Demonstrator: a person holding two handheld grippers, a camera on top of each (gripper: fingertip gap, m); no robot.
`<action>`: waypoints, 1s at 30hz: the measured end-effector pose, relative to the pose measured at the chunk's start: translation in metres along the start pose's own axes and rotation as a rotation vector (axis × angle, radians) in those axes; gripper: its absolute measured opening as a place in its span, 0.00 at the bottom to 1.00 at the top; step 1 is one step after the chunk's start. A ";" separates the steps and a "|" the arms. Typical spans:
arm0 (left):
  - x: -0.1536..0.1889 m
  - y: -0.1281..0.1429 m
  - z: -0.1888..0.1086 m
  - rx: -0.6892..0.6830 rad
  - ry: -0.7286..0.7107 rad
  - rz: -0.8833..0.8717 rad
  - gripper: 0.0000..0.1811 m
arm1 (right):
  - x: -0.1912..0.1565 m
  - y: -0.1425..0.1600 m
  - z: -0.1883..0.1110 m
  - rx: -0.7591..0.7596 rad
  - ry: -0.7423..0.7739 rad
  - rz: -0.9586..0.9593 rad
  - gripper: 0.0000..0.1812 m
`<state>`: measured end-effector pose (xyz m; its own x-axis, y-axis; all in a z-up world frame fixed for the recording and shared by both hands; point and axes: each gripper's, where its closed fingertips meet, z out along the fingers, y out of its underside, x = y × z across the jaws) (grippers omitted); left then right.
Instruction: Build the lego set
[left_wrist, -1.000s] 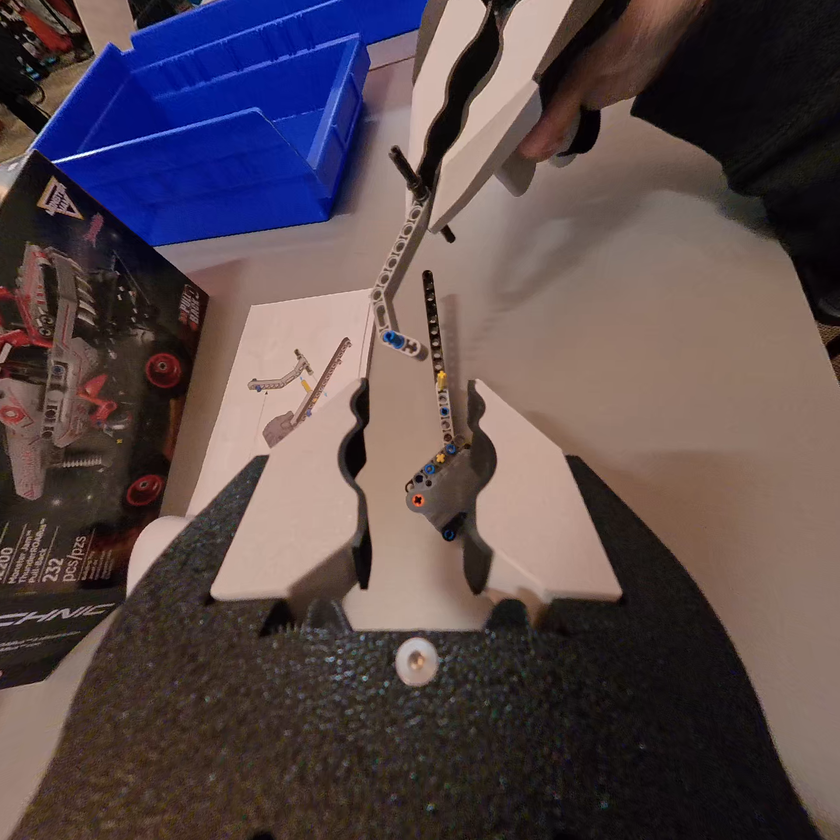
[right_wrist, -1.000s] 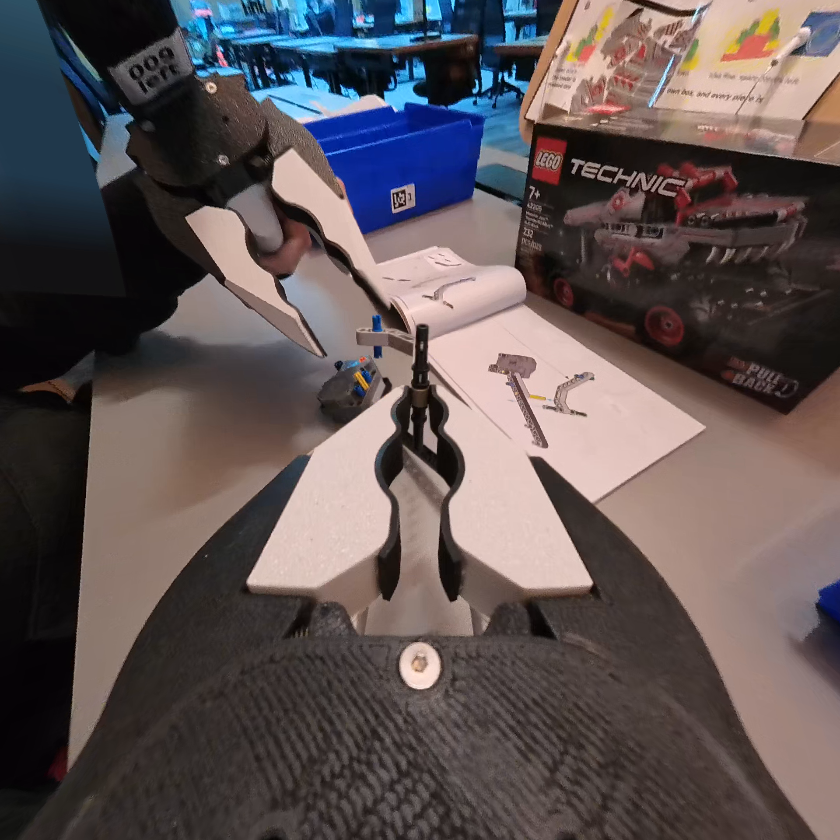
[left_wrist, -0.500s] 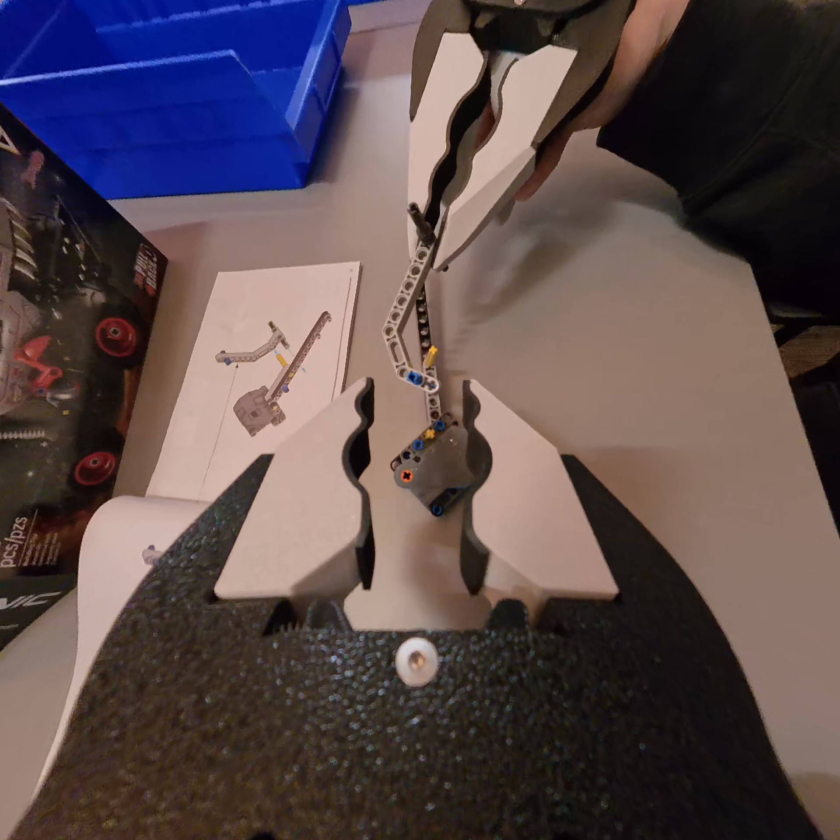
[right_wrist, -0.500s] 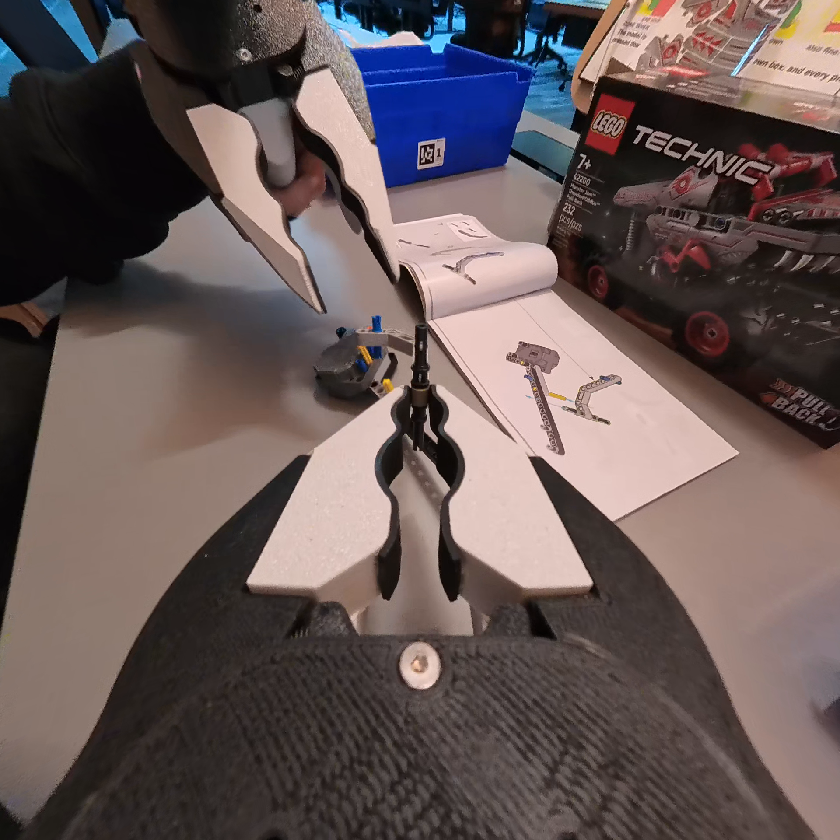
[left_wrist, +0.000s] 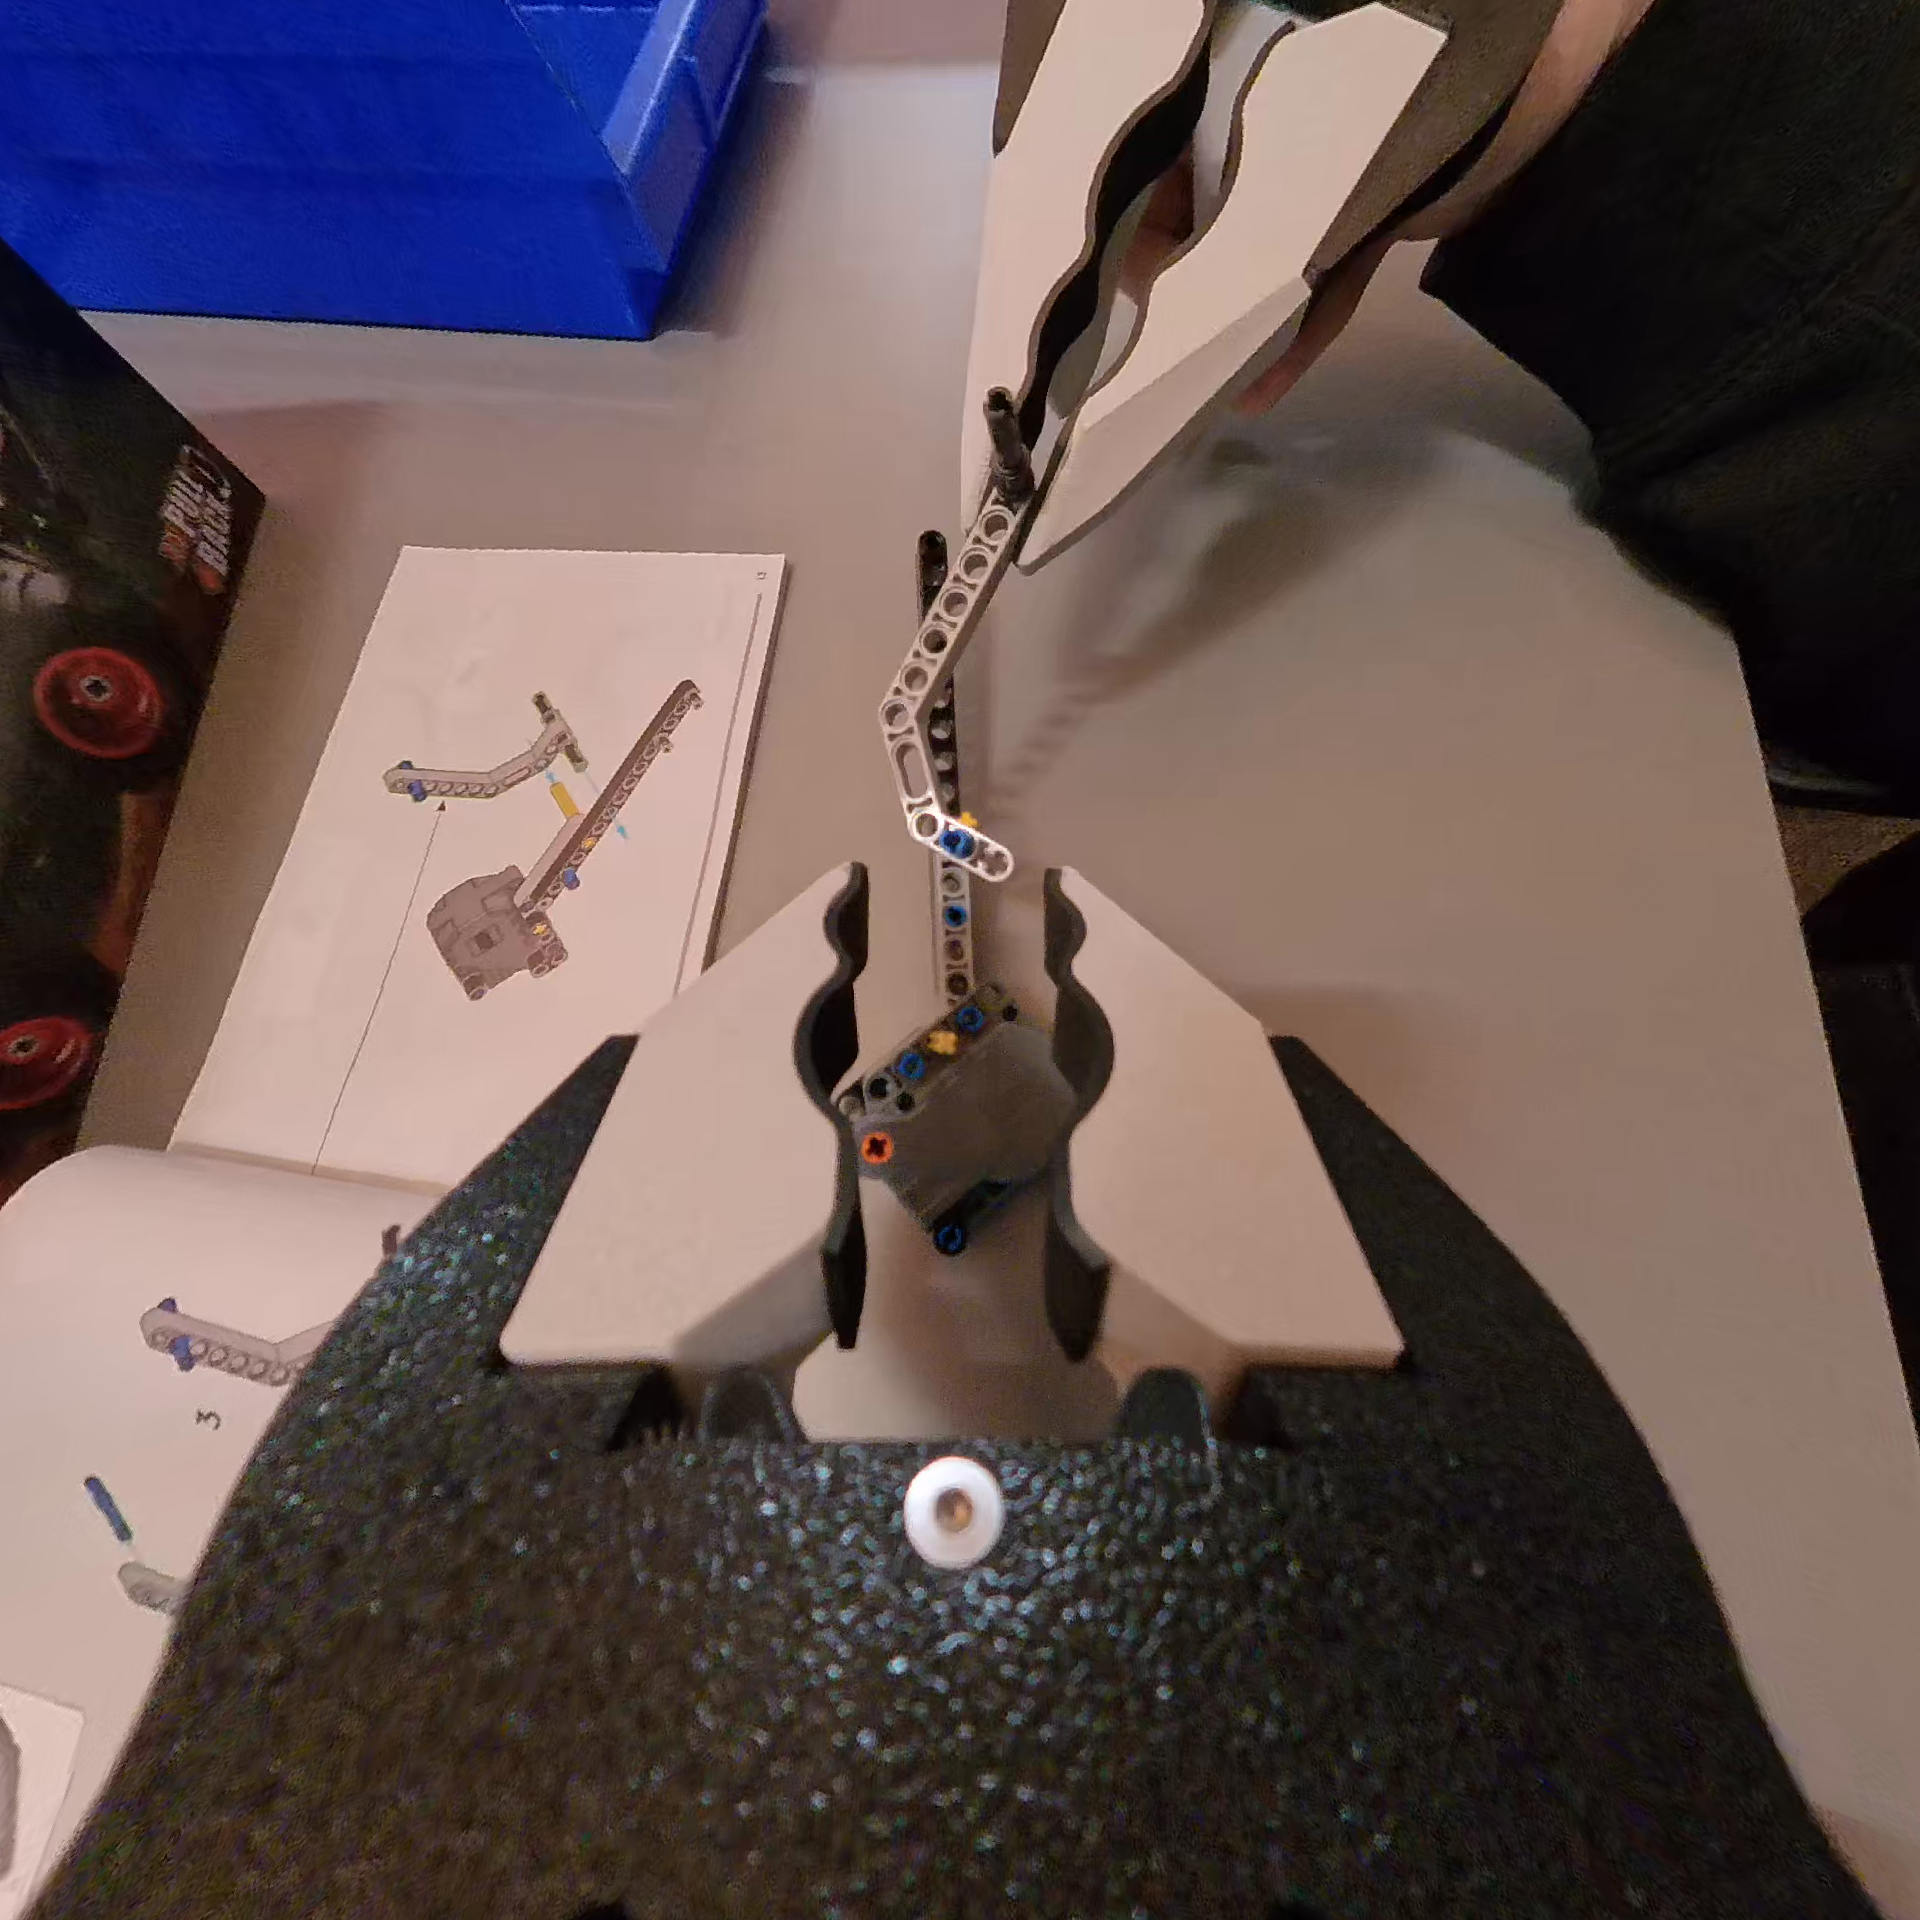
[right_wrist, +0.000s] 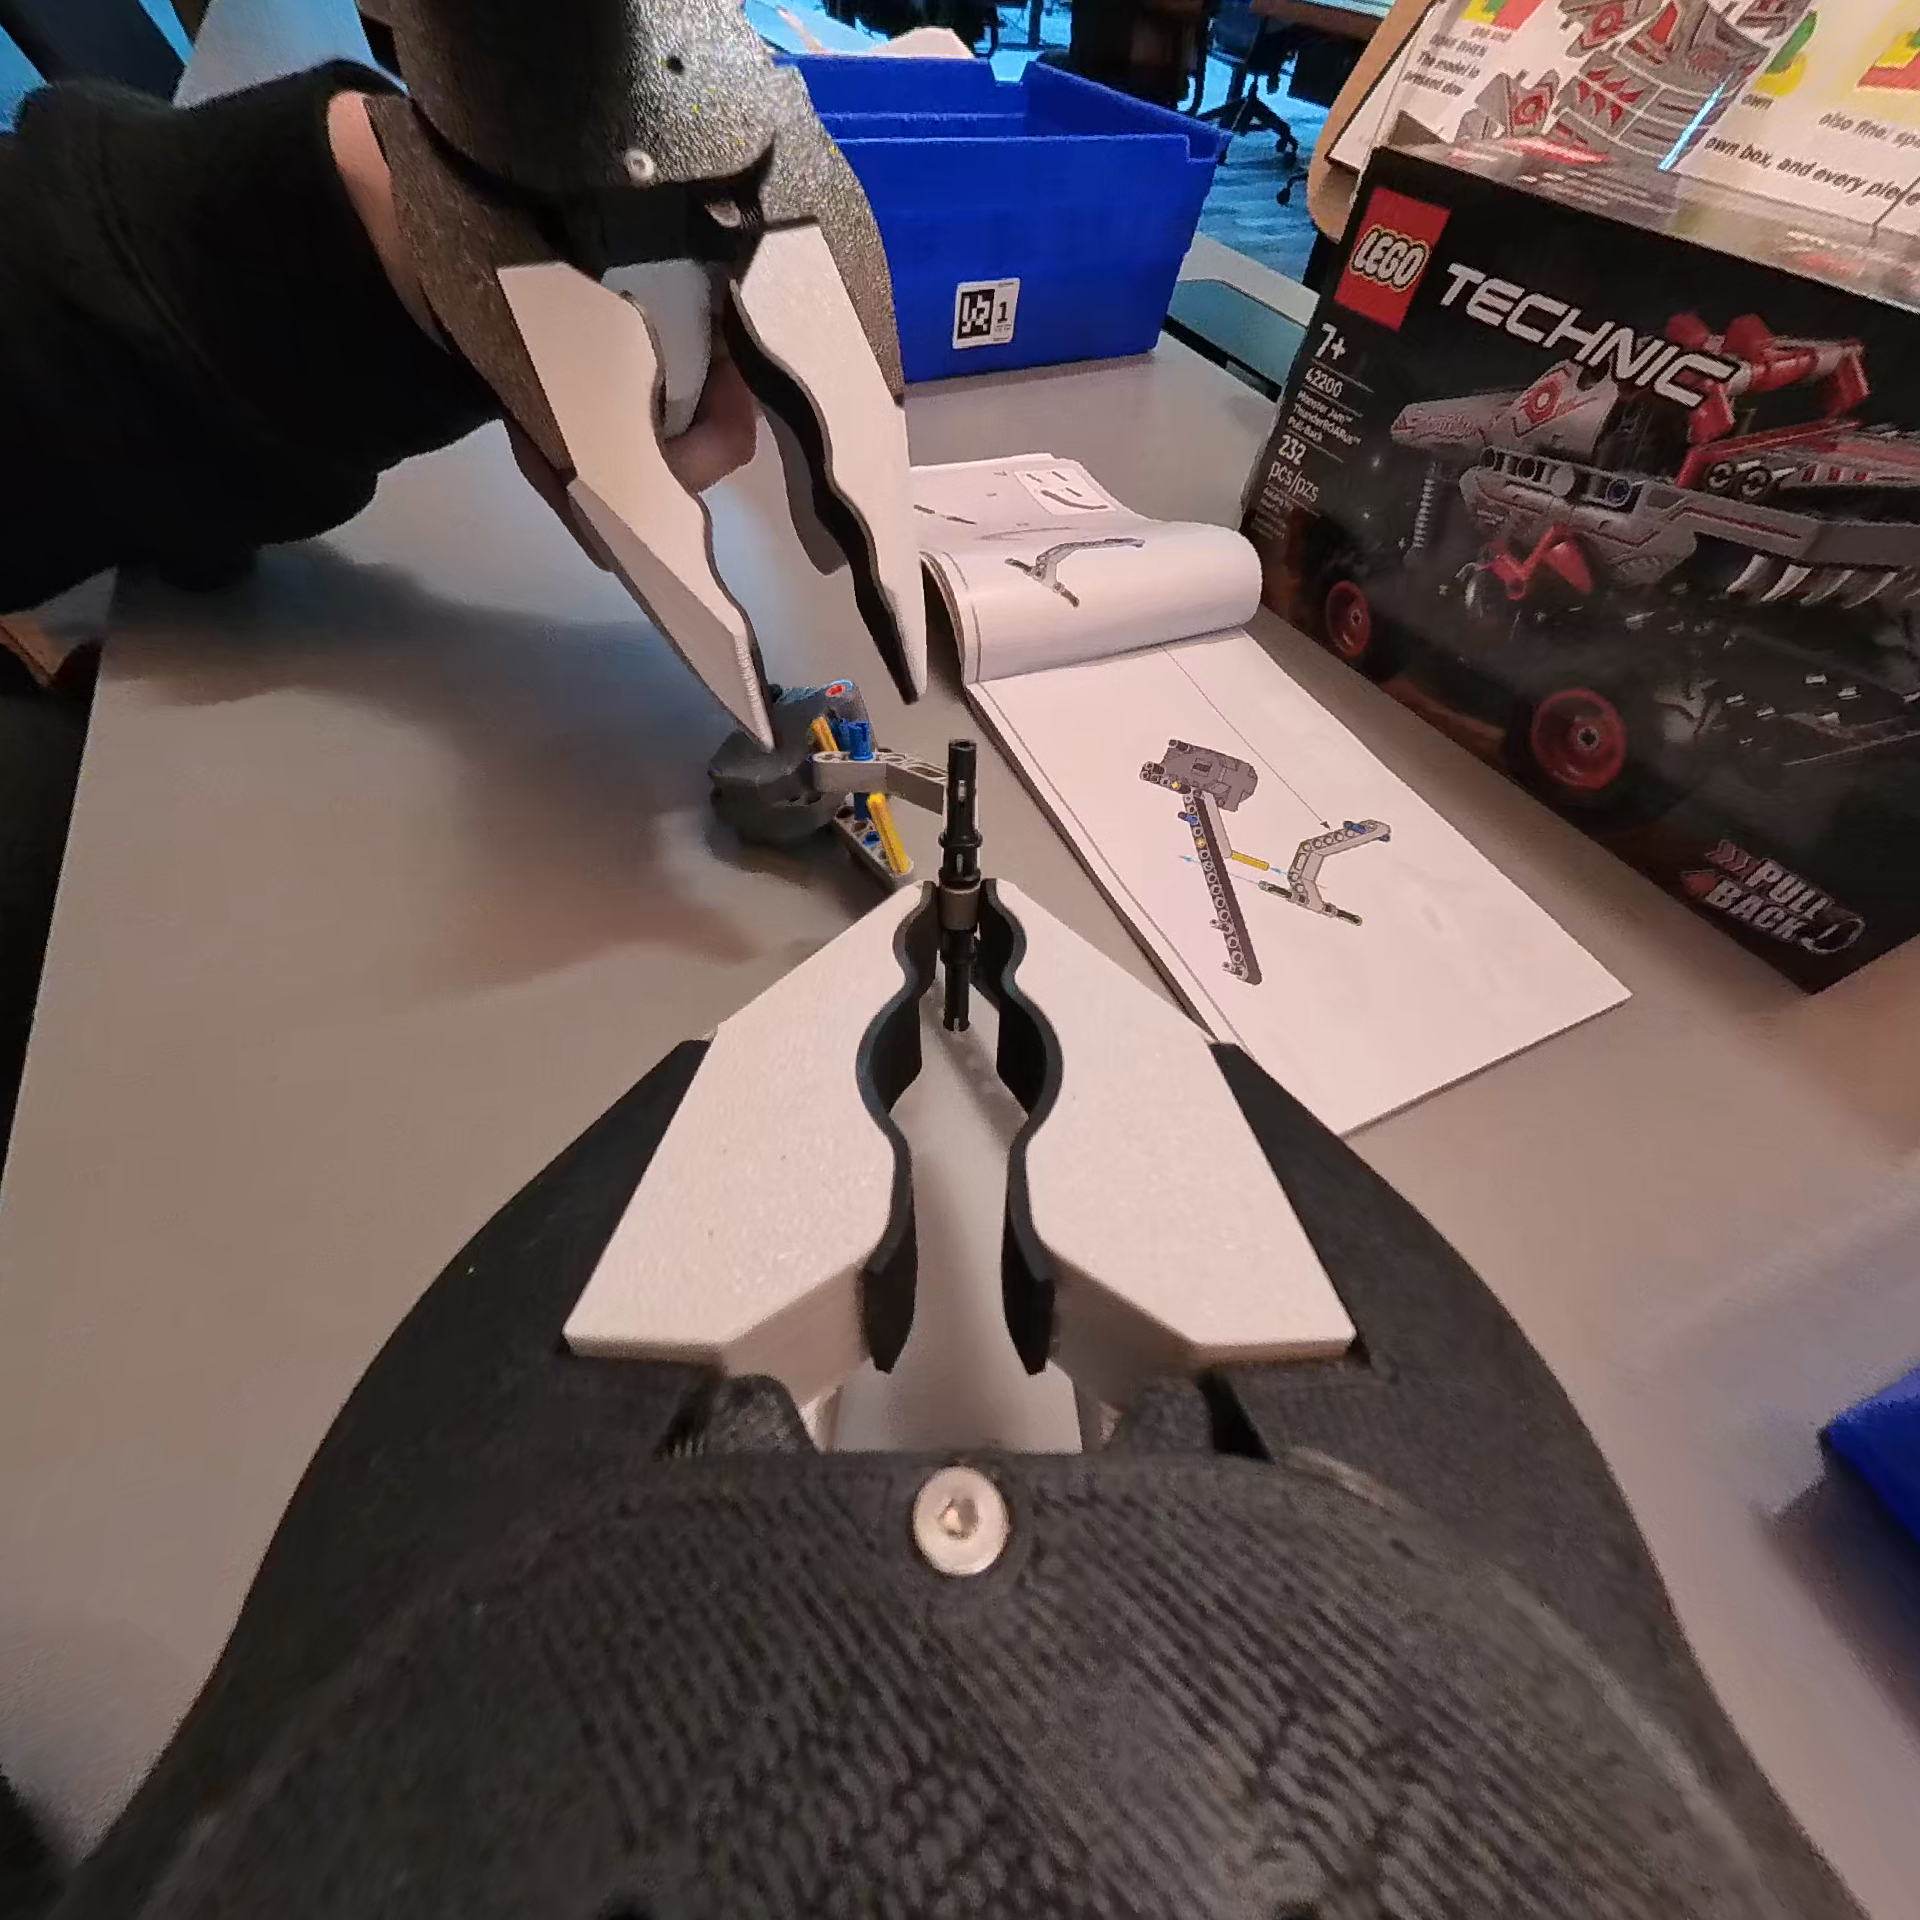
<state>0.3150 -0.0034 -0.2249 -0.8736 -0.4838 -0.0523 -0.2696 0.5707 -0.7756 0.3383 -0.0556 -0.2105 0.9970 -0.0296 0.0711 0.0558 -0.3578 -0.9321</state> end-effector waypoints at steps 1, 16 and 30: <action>-0.001 0.001 0.001 -0.008 -0.010 0.007 0.17 | 0.001 0.000 0.000 -0.002 0.004 -0.001 0.02; 0.001 0.011 0.012 -0.107 -0.072 0.055 0.14 | -0.002 0.004 0.003 -0.027 -0.001 -0.049 0.02; 0.001 0.007 0.010 -0.066 -0.086 0.038 0.13 | -0.003 -0.003 -0.001 -0.024 0.017 -0.078 0.02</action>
<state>0.3164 -0.0072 -0.2367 -0.8466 -0.5144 -0.1366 -0.2656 0.6308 -0.7290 0.3354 -0.0558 -0.2078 0.9886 -0.0164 0.1496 0.1321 -0.3822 -0.9146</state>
